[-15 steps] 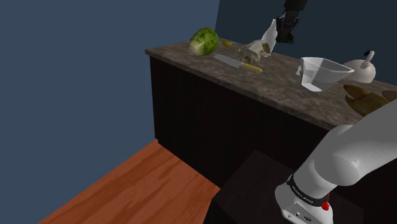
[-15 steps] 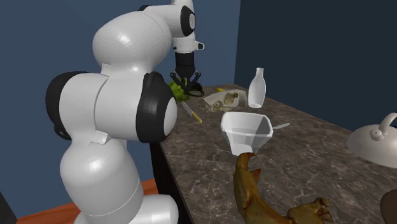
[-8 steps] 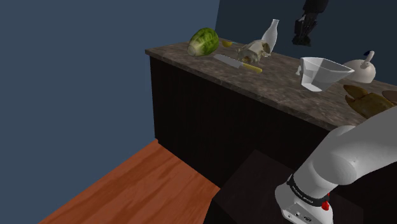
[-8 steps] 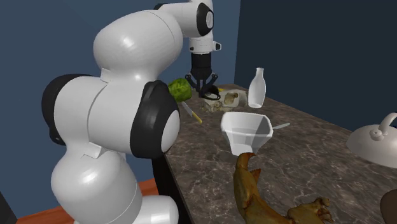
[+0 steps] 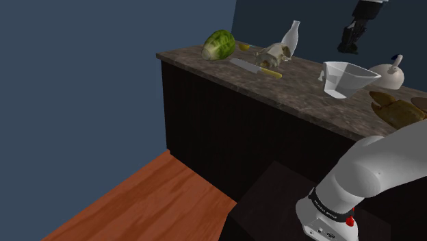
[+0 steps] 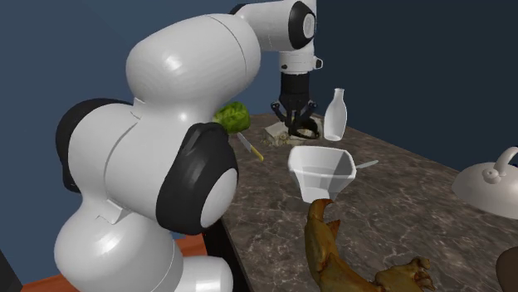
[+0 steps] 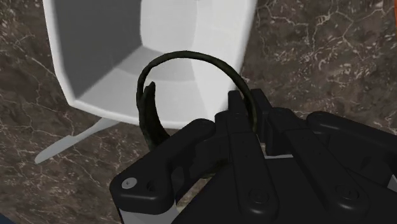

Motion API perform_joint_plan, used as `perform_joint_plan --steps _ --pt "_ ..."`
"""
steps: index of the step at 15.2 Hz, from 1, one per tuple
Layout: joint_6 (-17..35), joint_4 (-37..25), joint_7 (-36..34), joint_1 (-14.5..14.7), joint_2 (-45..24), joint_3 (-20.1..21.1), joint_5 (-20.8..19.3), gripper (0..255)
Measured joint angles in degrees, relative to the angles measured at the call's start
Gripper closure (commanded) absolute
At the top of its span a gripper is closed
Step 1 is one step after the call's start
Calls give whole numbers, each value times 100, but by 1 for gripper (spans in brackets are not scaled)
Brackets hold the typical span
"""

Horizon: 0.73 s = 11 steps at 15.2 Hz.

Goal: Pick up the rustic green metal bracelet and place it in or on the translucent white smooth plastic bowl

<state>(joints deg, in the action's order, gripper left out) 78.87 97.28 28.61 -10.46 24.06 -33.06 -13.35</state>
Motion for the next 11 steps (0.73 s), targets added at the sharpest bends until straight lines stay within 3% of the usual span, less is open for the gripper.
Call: perform_joint_plan --steps 4,11 --pt "35 -37 522 -113 31 -405 -142 255" --pt "445 637 479 -214 329 -404 -294 255"
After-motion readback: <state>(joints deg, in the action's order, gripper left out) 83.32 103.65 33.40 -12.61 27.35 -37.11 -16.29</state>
